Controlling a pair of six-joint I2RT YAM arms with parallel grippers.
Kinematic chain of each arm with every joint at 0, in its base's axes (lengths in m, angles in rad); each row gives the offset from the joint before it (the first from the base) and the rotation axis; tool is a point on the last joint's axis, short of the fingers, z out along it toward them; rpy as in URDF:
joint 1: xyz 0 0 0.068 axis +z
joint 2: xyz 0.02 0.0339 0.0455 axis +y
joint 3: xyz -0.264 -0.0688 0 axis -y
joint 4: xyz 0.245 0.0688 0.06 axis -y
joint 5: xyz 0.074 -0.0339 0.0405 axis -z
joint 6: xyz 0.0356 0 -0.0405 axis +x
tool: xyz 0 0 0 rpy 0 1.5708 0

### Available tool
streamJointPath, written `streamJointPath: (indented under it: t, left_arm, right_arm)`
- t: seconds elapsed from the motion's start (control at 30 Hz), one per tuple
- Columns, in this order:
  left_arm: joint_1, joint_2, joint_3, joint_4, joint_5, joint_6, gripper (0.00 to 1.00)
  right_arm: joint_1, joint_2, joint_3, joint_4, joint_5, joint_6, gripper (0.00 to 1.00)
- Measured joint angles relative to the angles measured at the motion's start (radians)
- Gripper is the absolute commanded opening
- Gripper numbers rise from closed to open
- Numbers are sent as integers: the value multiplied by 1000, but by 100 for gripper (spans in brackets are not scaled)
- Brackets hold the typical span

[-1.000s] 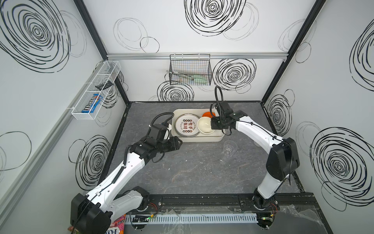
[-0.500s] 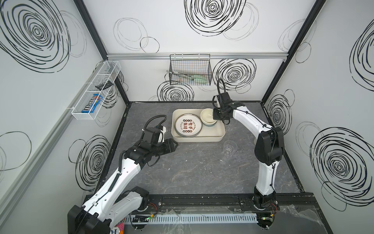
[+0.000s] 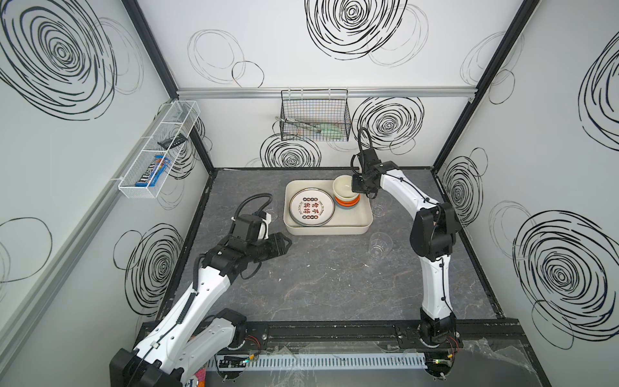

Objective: Place the mixed dishes into the plastic bin
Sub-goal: 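Carry the cream bowl into the bin with the right gripper while the left withdraws, then lower the cream bowl onto the orange bowl and open the right gripper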

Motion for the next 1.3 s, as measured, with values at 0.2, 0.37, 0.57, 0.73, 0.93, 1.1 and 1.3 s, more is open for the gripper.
streamJointPath:
  t: [0.2, 0.37, 0.57, 0.73, 0.93, 1.1, 1.3]
  left_arm:
    - [5, -2, -5, 0, 2, 0, 59]
    - [6, -2, -7, 0, 2, 0, 59]
    - [6, -2, -11, 0, 2, 0, 59]
    - [7, -2, -17, 1, 2, 0, 59]
    - [8, -2, -22, 0, 2, 0, 59]
    - [8, -2, -22, 0, 2, 0, 59]
    - [11, -2, -22, 0, 3, 0, 59]
  right_arm:
    - [-9, 26, 15, -5, 2, 0, 8]
    - [-11, 45, 31, -14, 2, 2, 9]
    - [-11, 72, 47, -17, 1, 3, 10]
    - [-11, 83, 47, -18, 1, 3, 10]
    - [-11, 85, 50, -18, 2, 3, 12]
    - [-11, 91, 58, -17, 2, 3, 12]
    - [-11, 109, 60, -17, 5, 3, 14]
